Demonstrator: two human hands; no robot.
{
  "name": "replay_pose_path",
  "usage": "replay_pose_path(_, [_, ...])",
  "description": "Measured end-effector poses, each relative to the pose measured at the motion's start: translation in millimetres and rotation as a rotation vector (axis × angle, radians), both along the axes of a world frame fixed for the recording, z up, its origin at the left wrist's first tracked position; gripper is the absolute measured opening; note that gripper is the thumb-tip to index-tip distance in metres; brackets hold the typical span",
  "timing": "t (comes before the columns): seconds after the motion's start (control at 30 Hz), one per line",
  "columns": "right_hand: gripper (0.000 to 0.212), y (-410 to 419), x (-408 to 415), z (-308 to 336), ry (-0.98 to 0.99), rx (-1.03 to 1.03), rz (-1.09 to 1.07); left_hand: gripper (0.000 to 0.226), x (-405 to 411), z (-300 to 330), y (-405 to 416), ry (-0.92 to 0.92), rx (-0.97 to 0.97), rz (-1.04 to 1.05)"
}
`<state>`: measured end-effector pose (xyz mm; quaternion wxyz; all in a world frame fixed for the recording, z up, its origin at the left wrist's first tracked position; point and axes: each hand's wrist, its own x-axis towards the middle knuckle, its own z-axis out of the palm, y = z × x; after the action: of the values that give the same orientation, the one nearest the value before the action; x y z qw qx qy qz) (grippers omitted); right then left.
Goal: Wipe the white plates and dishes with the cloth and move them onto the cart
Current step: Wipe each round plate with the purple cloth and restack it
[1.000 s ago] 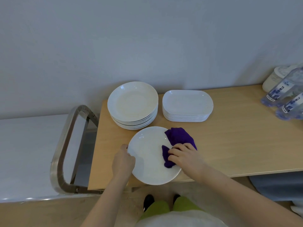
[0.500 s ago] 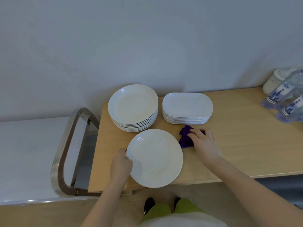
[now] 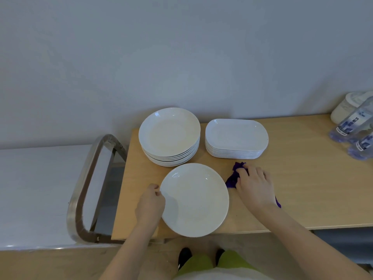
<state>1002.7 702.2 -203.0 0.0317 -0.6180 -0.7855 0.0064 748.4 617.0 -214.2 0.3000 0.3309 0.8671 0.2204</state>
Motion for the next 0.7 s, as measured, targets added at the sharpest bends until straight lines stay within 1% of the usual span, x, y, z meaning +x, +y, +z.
replay_pose_path(0.07, [0.023,7,-16,15,0.08,0.02,0.062,0.036,-6,14,5,0.063,0.061,0.023])
replay_pose_path(0.13, [0.028,17,-35,31,0.151,0.064,0.146,0.032,-15,30,12,0.166,0.194,0.043])
replay_pose_path(0.2, [0.027,28,-55,44,0.209,0.097,0.22,0.03,-23,46,24,0.262,0.316,0.052])
replay_pose_path(0.27, [0.024,39,-77,53,0.249,0.137,0.314,0.029,-32,56,41,0.315,0.379,0.024])
replay_pose_path(0.33, [0.025,49,-98,56,0.246,0.146,0.432,0.031,-39,60,59,0.368,0.375,-0.054])
replay_pose_path(0.43, [0.033,59,-125,50,0.224,0.069,0.568,0.034,-49,53,83,0.435,0.329,-0.163])
replay_pose_path(0.5, [0.035,64,-137,41,0.179,0.052,0.584,0.037,-54,48,93,0.405,0.273,-0.157])
replay_pose_path(0.63, [0.038,71,-147,27,0.095,0.023,0.561,0.05,-59,40,104,0.449,0.12,-0.175])
replay_pose_path(0.7, [0.041,72,-147,21,0.064,0.001,0.638,0.052,-61,39,108,0.43,0.096,-0.16])
